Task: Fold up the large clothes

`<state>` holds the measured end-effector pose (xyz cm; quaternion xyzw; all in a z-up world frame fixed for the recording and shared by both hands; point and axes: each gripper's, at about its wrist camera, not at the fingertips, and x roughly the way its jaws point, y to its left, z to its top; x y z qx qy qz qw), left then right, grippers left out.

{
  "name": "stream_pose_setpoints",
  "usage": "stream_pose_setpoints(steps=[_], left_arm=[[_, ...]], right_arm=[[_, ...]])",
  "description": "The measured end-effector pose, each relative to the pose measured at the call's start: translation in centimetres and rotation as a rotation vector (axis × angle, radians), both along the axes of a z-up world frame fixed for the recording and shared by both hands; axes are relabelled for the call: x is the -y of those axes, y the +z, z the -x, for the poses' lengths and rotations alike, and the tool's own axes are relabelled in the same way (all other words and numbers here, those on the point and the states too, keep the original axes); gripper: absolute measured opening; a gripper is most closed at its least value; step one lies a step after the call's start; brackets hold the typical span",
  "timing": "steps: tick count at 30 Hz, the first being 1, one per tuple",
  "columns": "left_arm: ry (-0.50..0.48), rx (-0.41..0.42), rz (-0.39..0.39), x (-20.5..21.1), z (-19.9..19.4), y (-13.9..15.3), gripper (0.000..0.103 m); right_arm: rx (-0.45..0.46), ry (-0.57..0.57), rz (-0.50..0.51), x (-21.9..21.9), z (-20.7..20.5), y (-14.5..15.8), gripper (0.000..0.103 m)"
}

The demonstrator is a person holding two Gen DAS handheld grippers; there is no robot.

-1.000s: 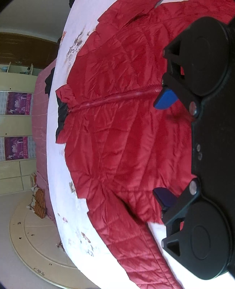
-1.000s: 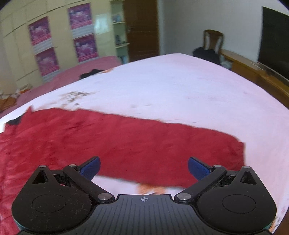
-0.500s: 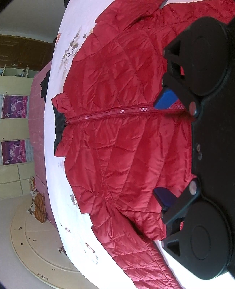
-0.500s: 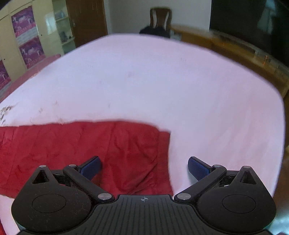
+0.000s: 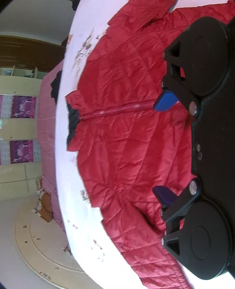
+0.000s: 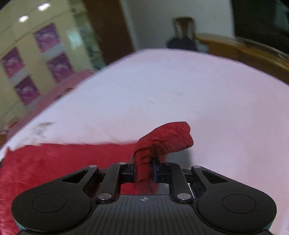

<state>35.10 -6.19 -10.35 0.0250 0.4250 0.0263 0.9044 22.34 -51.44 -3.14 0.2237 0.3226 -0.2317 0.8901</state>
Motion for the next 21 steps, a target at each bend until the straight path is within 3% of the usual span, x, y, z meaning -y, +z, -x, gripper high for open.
stream_pose_setpoints(steps=[6,10,15,21], left_arm=[[0.032,0.028,0.017,-4.0,0.0,0.8,0.089],[0.074,0.037,0.037,-7.8,-0.2,0.9,0.089],[0.13,0.039,0.047,-12.6,-0.4,0.8,0.089],[0.173,0.035,0.058,-16.8,-0.7,0.2,0.089]], right_arm=[[0.092,0.249,0.021,-9.7,-7.1,3.2,0.016],[0.117,0.418,0.007,-18.3,-12.8,3.1,0.016],[0.102,0.603,-0.039,-29.2,-17.6,1.3,0.016],[0.021,0.778,-0.105,-39.2,-21.7,-2.9,0.016]])
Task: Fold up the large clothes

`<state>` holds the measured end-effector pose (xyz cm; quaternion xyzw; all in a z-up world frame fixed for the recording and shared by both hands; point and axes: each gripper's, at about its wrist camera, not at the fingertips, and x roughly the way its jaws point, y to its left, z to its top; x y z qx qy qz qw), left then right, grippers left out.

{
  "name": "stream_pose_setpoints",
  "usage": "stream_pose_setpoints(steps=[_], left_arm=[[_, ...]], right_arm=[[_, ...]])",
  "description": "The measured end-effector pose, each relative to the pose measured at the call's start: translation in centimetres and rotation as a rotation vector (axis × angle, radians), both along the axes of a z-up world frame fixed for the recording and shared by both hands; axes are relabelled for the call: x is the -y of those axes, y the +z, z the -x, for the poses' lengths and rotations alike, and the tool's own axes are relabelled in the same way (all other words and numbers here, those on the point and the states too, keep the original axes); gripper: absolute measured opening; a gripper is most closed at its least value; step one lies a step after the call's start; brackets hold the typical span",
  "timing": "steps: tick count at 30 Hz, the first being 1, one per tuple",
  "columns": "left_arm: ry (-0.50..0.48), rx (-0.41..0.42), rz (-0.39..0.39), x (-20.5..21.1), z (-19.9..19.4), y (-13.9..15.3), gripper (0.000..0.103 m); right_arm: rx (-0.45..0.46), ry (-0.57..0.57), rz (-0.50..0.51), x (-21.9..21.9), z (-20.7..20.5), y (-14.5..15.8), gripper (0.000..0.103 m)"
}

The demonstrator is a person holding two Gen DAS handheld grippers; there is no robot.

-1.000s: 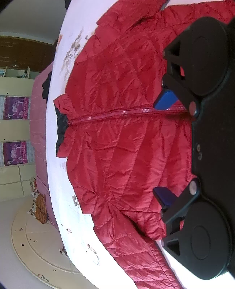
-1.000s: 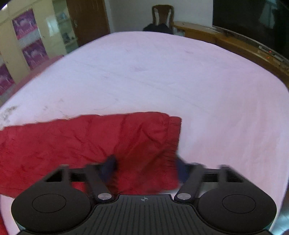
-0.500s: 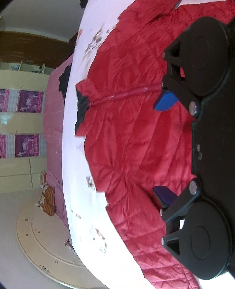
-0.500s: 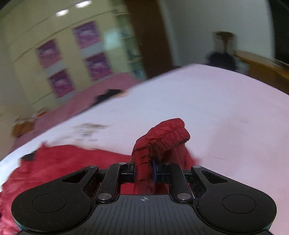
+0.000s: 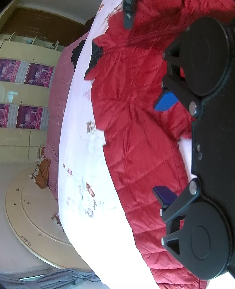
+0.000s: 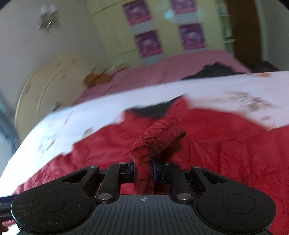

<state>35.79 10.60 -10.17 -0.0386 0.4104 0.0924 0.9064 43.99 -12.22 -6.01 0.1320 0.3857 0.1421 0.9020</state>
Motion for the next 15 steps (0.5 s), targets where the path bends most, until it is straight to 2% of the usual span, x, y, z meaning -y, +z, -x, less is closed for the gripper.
stream_pose_setpoints(steps=[4,5,6,8,11,13,15], left_arm=[[-0.012,-0.006,0.029,-1.2,-0.4,-0.4,0.089],[-0.019,-0.007,0.037,-1.2,-0.5,-0.4,0.089],[-0.026,-0.005,0.047,-1.2,-0.5,-0.4,0.09],[-0.04,0.002,0.066,-1.0,-0.6,-0.4,0.092],[-0.075,0.011,0.089,-0.1,-0.9,-0.4,0.095],[-0.122,0.008,0.107,1.2,-1.4,-0.6,0.098],[-0.169,-0.001,0.116,2.6,-2.1,-1.0,0.098]], right_arm=[[-0.106,0.09,-0.015,-3.9,-0.8,-2.5,0.016],[-0.127,0.101,-0.021,-4.5,-1.0,-3.0,0.025],[-0.14,0.106,-0.034,-5.0,-1.1,-3.4,0.054],[-0.133,0.108,-0.077,-4.6,-0.8,-3.5,0.088],[-0.096,0.091,-0.082,-4.2,-0.7,-2.4,0.089],[-0.074,0.054,-0.097,-2.4,-0.1,-1.2,0.089],[-0.05,0.019,-0.068,-0.5,0.6,-0.2,0.089]])
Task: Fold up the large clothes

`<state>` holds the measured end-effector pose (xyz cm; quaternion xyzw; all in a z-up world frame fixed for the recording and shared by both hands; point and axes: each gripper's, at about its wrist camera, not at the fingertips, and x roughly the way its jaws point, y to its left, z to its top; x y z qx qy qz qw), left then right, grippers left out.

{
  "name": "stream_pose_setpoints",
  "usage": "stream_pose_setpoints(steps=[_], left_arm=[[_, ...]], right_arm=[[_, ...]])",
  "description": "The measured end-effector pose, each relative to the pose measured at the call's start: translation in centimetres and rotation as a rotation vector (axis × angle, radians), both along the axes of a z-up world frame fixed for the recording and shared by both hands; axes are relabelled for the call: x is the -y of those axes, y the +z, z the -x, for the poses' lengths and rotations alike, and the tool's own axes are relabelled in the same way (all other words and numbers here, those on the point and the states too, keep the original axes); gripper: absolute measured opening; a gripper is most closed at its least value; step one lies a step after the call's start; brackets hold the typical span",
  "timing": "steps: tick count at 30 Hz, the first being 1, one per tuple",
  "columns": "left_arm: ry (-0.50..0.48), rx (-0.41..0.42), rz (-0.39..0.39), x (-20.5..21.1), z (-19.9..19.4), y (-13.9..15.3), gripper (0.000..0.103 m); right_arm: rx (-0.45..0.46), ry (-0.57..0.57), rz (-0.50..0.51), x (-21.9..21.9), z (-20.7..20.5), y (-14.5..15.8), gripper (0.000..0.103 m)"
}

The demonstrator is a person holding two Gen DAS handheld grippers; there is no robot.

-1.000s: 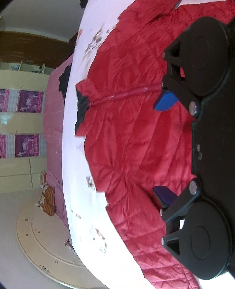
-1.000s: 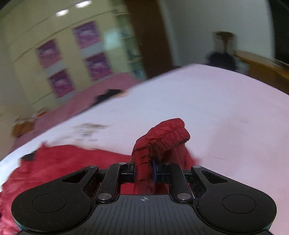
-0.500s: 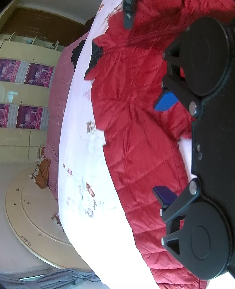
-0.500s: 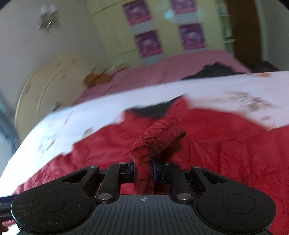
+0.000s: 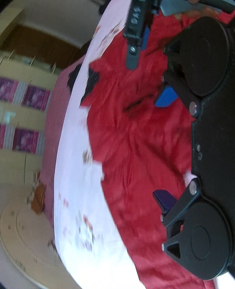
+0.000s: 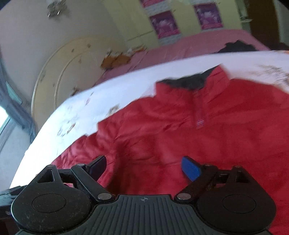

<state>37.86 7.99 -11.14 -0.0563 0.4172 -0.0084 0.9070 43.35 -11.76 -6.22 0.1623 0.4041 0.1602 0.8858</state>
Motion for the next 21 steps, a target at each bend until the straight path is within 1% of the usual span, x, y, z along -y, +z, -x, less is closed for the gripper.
stream_pose_setpoints(steps=[3,5,6,7,8,9,10,11,12,13,15,19,20,21], left_arm=[[-0.053,-0.018,0.014,2.3,-1.5,-1.0,0.098],[-0.069,-0.025,0.017,3.5,-2.8,-1.9,0.095],[-0.079,-0.025,0.018,4.1,-3.5,-2.4,0.091],[-0.09,-0.026,0.018,4.6,-4.1,-3.0,0.082],[-0.103,-0.034,0.022,5.1,-4.7,-3.7,0.075],[-0.113,-0.038,0.039,5.2,-5.0,-4.2,0.058],[-0.118,-0.039,0.063,5.3,-5.2,-4.6,0.044],[-0.107,-0.032,0.076,5.3,-5.4,-4.9,0.038],[-0.1,-0.023,0.083,5.2,-5.4,-5.0,0.024],[-0.096,-0.017,0.081,5.3,-5.5,-4.9,0.016],[-0.101,0.013,0.092,5.2,-5.5,-4.3,0.01],[-0.049,0.108,0.094,3.6,-5.4,-2.1,0.009],[-0.036,0.12,0.092,3.0,-5.4,-1.8,0.009],[-0.022,0.117,0.09,2.4,-5.5,-1.9,0.009]], right_arm=[[0.024,-0.057,0.038,3.3,1.8,1.0,0.089],[0.025,-0.103,0.044,5.5,3.0,1.4,0.089],[0.027,-0.126,0.046,6.6,3.7,1.5,0.089],[0.028,-0.144,0.049,7.5,4.2,1.8,0.089],[0.032,-0.164,0.061,8.4,4.7,1.8,0.089],[0.038,-0.183,0.08,9.2,5.2,1.9,0.089],[0.046,-0.201,0.101,9.9,5.6,1.9,0.089],[0.055,-0.222,0.124,10.6,6.0,1.9,0.089],[0.063,-0.242,0.141,11.2,6.3,1.9,0.089],[0.065,-0.26,0.154,11.8,6.5,1.7,0.089],[0.061,-0.293,0.162,12.8,6.6,1.3,0.089],[0.074,-0.324,0.198,13.9,6.1,1.1,0.089],[0.083,-0.324,0.211,14.0,6.0,1.1,0.088],[0.089,-0.321,0.227,14.0,5.6,1.0,0.077]])
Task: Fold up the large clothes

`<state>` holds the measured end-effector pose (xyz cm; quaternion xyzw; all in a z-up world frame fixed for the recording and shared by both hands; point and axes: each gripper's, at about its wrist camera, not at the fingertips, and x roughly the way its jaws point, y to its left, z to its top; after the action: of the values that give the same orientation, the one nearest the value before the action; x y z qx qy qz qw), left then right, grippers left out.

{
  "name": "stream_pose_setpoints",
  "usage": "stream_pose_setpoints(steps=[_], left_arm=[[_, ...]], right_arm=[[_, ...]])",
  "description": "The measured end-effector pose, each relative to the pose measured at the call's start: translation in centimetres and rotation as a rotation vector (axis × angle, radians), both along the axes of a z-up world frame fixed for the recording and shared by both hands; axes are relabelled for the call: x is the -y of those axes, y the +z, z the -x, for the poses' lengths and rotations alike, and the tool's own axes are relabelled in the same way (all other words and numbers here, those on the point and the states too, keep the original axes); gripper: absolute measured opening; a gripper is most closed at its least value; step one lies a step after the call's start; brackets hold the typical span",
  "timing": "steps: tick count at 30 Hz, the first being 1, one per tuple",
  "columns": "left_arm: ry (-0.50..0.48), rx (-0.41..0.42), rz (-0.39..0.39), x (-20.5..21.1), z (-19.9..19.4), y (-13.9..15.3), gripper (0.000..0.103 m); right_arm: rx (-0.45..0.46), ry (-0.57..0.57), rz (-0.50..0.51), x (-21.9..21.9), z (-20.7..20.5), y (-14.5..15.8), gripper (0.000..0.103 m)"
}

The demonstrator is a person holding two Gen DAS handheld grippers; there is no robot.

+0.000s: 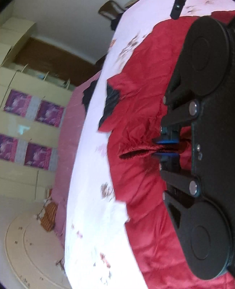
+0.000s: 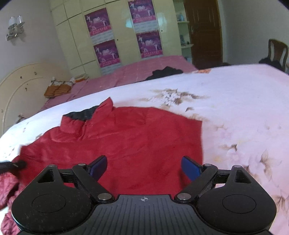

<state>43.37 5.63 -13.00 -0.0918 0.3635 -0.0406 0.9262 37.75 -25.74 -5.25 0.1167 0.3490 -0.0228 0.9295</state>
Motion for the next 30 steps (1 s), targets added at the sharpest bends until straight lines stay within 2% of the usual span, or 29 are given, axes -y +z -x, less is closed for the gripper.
stream_pose_setpoints(steps=[2,4,6,9,11,13,14,16,18,20,22,26,28,30], left_arm=[[0.018,-0.028,-0.022,-0.7,-0.2,-1.0,0.009],[0.025,-0.064,-0.045,-0.8,-0.2,-2.7,0.009],[0.018,-0.079,-0.063,-0.8,-0.2,-3.8,0.009],[-0.01,-0.079,-0.097,0.1,-0.3,-4.1,0.009],[-0.023,-0.091,-0.113,0.3,-0.4,-3.9,0.011],[-0.008,-0.072,-0.131,0.3,0.1,-3.0,0.027],[0.009,-0.045,-0.145,0.0,0.4,-2.3,0.031],[0.03,0.025,-0.17,-0.1,1.2,-1.0,0.048],[0.019,0.062,-0.172,0.5,1.3,0.0,0.05],[-0.031,0.046,-0.165,1.6,0.4,0.1,0.052],[-0.051,0.02,-0.165,2.7,-0.9,-0.6,0.052],[-0.029,-0.047,-0.164,3.3,-3.1,-3.0,0.052],[-0.026,-0.077,-0.178,3.2,-3.5,-4.2,0.054],[-0.03,-0.073,-0.195,3.4,-3.4,-4.7,0.054]], right_arm=[[-0.025,0.004,0.018,-0.2,-1.0,-0.8,0.064],[-0.067,0.01,0.043,-0.5,-2.0,-2.3,0.064],[-0.132,0.007,0.126,-0.7,-2.9,-4.3,0.064],[-0.148,-0.012,0.169,0.5,-3.2,-5.8,0.064],[-0.17,-0.026,0.131,1.5,-3.2,-5.5,0.064],[-0.158,-0.019,0.109,1.9,-3.1,-4.7,0.064],[-0.139,-0.015,0.107,1.9,-3.0,-4.1,0.064],[-0.104,-0.005,0.114,1.8,-3.1,-3.1,0.064],[-0.084,0.004,0.103,1.5,-3.9,-2.4,0.064],[-0.078,0.014,0.096,0.9,-5.2,-2.1,0.064],[-0.074,0.029,0.104,0.0,-6.7,-1.9,0.064],[-0.075,0.054,0.128,-1.5,-9.0,-2.3,0.064],[-0.091,0.067,0.154,-2.0,-9.9,-3.1,0.064],[-0.139,0.07,0.171,-2.0,-10.7,-4.7,0.064]])
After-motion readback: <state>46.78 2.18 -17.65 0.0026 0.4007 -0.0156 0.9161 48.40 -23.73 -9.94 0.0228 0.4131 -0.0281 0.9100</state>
